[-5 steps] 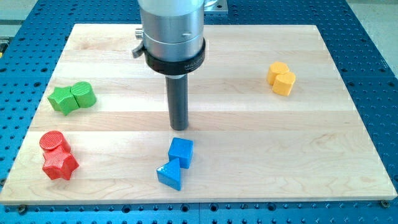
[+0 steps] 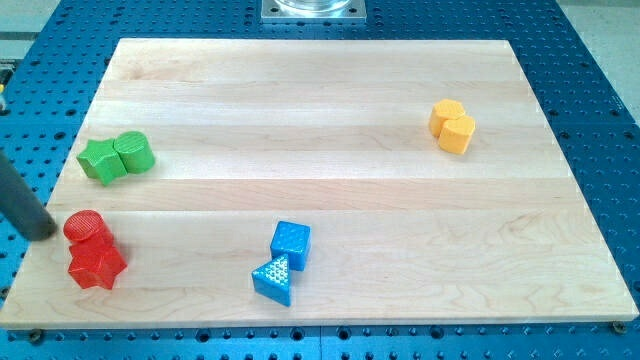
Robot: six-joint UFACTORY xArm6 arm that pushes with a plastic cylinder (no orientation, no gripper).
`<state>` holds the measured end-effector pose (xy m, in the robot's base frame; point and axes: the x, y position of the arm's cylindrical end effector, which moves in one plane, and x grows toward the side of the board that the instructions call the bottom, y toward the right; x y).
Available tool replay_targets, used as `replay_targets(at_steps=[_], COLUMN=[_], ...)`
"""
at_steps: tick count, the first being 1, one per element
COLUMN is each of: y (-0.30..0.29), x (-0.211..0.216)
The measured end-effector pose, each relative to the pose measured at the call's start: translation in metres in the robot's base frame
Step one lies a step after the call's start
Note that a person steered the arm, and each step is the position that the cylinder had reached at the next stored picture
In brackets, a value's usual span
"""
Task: Push the red star towards the blue blocks
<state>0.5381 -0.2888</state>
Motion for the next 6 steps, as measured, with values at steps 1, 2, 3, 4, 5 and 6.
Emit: replay_targets(at_steps=[1, 2, 3, 4, 5, 6], y=[0.046, 0.02, 0.052, 0.106, 0.165, 0.147], x=[0.014, 0.039, 0.049, 0.033, 0.027, 0.033])
